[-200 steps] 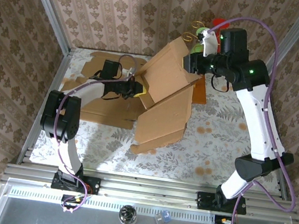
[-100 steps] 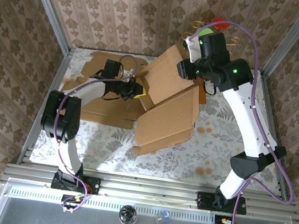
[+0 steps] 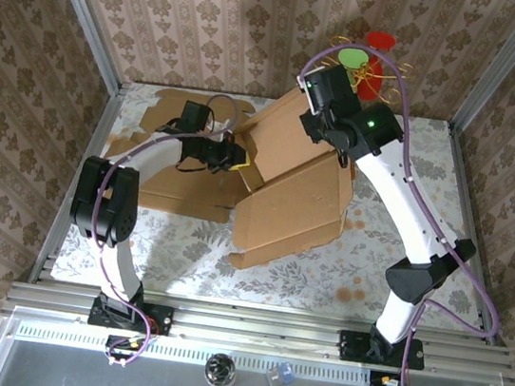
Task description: Fold the paper box
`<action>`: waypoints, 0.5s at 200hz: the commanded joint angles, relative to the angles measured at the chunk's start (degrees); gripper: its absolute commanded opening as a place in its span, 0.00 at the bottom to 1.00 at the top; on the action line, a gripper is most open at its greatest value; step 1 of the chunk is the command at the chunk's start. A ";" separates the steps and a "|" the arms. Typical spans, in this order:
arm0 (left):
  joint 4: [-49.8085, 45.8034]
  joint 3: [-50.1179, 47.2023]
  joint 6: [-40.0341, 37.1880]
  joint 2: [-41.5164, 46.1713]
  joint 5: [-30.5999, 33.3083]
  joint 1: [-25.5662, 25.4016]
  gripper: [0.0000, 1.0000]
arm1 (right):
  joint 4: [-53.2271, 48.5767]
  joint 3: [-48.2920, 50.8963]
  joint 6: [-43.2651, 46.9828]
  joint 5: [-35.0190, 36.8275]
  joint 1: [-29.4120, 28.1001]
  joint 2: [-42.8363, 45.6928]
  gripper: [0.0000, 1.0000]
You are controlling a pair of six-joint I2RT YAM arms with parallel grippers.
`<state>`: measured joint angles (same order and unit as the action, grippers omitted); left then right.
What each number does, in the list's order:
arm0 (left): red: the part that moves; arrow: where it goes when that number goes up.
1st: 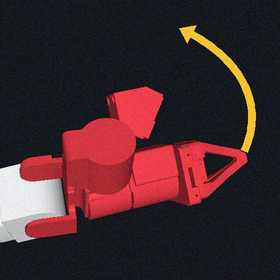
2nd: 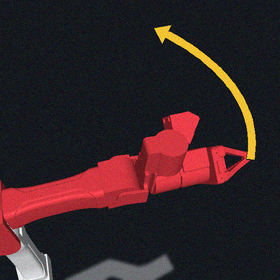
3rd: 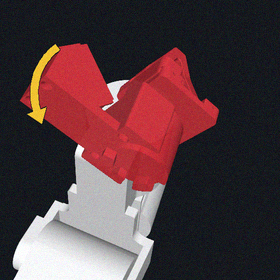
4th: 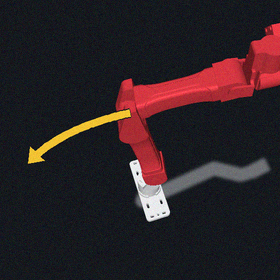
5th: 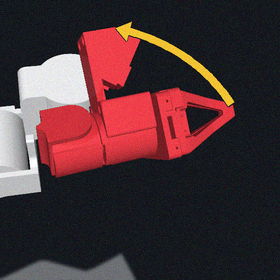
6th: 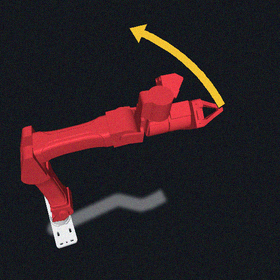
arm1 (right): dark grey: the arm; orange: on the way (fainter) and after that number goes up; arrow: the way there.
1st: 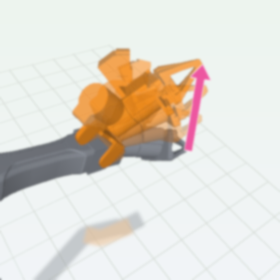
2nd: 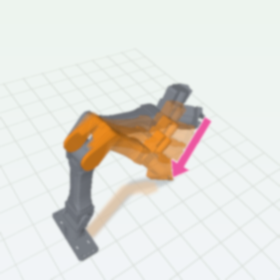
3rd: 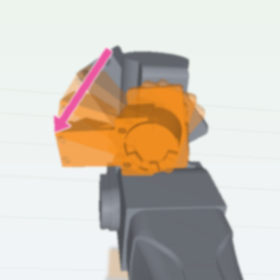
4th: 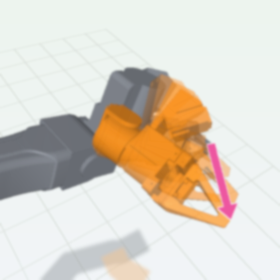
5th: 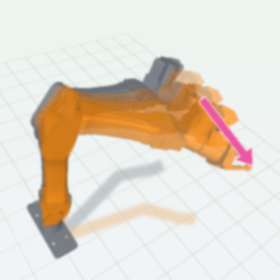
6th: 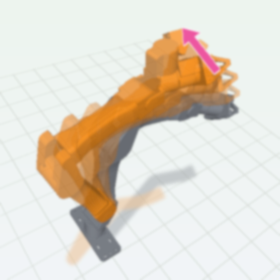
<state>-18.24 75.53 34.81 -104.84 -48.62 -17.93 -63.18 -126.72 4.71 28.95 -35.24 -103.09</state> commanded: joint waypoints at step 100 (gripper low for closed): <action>-24.48 13.89 0.69 2.93 17.24 -4.29 0.00 | -3.25 6.48 -5.76 18.07 -0.97 -0.13 0.00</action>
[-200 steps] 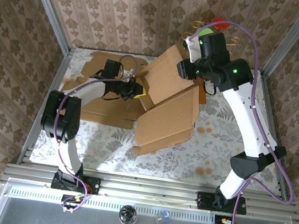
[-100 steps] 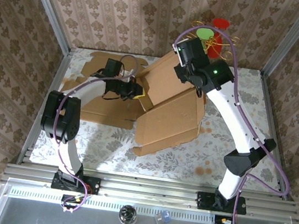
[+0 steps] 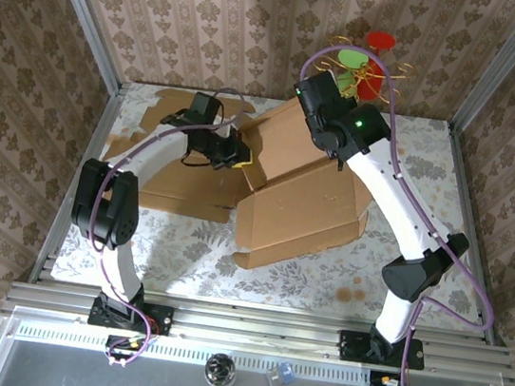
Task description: Fold the paper box
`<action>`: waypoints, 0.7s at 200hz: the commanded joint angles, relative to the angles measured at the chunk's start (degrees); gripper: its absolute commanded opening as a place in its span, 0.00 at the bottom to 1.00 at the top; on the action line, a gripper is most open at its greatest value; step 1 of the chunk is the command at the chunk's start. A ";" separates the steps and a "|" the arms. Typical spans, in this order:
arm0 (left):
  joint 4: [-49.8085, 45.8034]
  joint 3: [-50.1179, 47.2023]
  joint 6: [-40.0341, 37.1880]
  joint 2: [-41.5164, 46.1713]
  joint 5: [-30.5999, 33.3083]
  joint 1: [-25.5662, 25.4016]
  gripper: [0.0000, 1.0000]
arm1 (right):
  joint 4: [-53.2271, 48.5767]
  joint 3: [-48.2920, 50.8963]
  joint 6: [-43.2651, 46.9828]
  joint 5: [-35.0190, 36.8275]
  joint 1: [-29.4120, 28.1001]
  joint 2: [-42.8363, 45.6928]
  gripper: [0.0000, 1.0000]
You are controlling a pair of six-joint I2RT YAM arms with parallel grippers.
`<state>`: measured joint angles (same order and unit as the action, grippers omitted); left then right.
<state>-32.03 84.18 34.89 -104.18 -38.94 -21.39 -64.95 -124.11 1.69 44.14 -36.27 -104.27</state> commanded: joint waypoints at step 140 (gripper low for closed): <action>-22.14 16.29 -1.97 -7.71 24.90 -7.34 0.00 | 14.95 42.60 -22.59 -8.80 4.34 13.38 0.00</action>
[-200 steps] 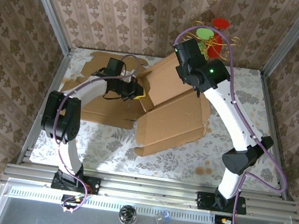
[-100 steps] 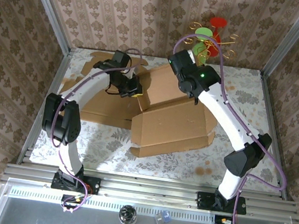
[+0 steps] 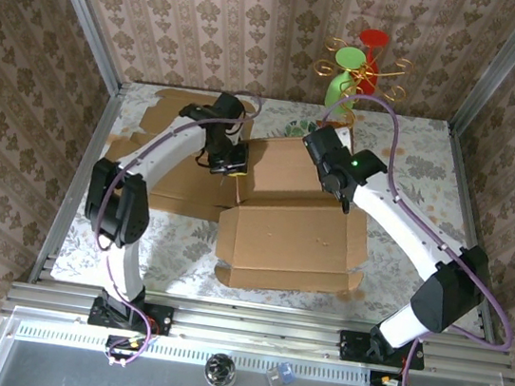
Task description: Fold the paper box
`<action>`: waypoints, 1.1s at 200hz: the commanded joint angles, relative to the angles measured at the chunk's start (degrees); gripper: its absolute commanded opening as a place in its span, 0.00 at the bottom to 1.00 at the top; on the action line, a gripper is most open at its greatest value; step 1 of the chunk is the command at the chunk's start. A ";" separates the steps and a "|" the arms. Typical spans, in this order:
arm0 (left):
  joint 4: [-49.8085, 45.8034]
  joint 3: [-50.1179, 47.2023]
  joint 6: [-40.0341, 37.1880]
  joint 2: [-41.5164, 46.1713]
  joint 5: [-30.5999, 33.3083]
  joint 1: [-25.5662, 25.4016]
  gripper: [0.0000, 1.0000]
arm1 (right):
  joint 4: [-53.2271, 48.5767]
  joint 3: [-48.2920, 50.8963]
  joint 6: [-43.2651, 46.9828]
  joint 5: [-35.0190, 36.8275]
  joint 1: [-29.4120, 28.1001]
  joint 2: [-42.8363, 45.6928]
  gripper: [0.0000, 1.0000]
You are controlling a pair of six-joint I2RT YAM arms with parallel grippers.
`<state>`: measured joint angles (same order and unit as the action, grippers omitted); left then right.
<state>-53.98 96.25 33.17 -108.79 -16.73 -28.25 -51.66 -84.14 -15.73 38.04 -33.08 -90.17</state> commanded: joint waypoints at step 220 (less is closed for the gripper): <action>-6.98 16.80 -6.09 -15.48 9.52 -2.43 0.00 | 15.40 12.24 -10.09 -22.35 13.81 -11.04 0.22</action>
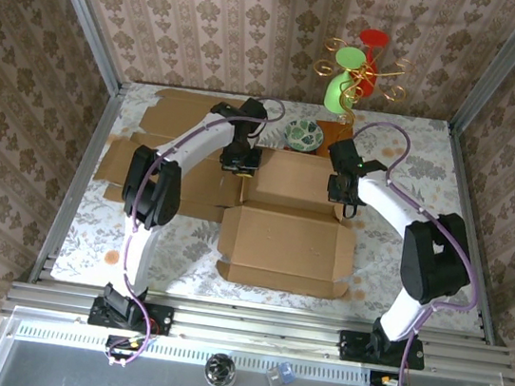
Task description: Fold the paper box
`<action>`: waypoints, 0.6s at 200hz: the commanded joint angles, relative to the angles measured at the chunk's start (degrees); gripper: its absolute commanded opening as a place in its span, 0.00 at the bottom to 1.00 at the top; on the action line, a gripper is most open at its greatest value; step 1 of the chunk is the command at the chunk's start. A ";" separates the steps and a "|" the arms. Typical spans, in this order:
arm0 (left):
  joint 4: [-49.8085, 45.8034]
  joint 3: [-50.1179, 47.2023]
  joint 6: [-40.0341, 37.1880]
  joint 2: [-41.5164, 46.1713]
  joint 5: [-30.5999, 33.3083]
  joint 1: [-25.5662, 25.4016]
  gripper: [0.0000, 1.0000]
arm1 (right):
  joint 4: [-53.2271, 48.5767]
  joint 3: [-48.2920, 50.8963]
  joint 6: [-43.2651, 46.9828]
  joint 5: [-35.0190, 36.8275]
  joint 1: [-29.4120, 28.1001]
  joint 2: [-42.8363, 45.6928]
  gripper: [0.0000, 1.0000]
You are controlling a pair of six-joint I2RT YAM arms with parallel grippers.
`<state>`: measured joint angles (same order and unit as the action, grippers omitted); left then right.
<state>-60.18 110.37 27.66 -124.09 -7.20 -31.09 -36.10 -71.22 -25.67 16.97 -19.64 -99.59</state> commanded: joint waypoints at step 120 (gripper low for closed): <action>-1.52 3.19 -2.96 -1.19 -0.21 0.77 0.00 | 12.23 5.17 4.57 -9.50 5.08 0.42 0.43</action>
<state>-60.29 111.04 26.50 -124.16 -7.20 -30.87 -28.29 -67.77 -23.27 11.20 -16.12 -100.40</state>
